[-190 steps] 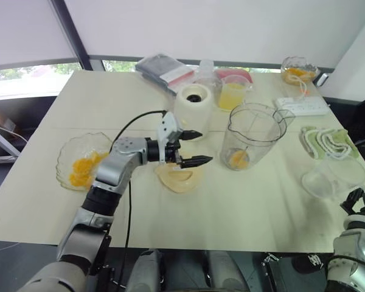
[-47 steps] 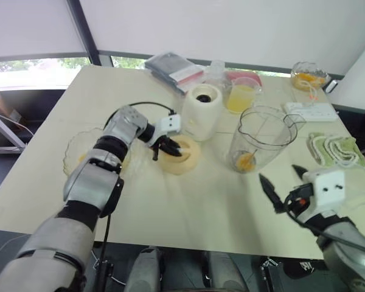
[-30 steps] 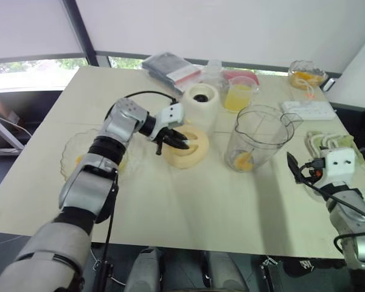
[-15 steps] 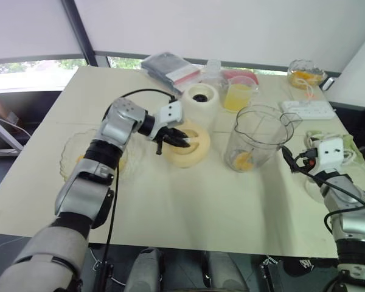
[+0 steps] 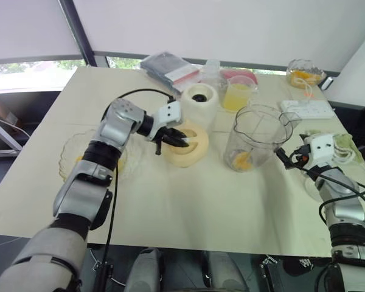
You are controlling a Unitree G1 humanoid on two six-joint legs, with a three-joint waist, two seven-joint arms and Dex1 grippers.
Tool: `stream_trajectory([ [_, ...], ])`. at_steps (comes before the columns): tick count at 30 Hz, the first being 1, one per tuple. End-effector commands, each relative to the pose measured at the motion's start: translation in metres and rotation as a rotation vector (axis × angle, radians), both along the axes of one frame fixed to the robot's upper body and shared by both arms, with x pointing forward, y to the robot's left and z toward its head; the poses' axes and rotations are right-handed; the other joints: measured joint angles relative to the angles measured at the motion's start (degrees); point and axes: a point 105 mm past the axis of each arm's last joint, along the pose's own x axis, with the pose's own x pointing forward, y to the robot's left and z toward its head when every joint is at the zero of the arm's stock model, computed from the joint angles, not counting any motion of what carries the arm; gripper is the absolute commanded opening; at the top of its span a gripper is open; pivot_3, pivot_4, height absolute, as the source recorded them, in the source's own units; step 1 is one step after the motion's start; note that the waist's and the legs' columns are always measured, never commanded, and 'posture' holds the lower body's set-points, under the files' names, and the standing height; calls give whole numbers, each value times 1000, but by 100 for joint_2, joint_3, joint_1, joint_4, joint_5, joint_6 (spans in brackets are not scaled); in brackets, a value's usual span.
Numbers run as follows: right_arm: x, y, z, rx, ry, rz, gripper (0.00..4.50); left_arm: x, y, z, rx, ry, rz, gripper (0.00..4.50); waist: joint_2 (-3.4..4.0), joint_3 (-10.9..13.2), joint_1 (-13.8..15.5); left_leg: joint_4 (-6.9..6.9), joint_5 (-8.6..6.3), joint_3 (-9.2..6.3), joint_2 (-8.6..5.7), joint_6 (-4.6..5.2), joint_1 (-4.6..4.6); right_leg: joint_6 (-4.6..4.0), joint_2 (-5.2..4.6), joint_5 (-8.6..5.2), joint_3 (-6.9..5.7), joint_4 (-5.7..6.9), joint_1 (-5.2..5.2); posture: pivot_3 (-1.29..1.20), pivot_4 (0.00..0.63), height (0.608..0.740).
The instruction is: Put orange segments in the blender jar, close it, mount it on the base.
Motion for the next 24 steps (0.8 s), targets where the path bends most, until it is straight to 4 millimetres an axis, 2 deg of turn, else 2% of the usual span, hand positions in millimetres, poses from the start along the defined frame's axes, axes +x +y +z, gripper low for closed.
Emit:
stream_trajectory([
  [1, 3, -7, 18, -38, -49, 22, 4478, -2, -3, 11, -26, -34, -20, 257, 1, 0, 1, 0, 0, 1, 0, 0, 0, 0, 0, 0, 0, 0, 0, 0, 150, 740],
  [6, 8, -14, 23, -38, -57, 31, 4478, -5, -3, 10, -25, -34, -29, 257, 1, 0, -2, 0, 0, 1, 0, 0, 0, 1, -2, 1, 0, 0, 0, 0, 150, 740],
  [24, 27, -17, 27, -28, -51, 39, 4478, -8, 2, 7, -10, -36, -19, 257, 3, 1, -9, 0, 2, 2, 0, -3, 1, 3, -5, 3, 1, 1, 0, 0, 150, 740],
])
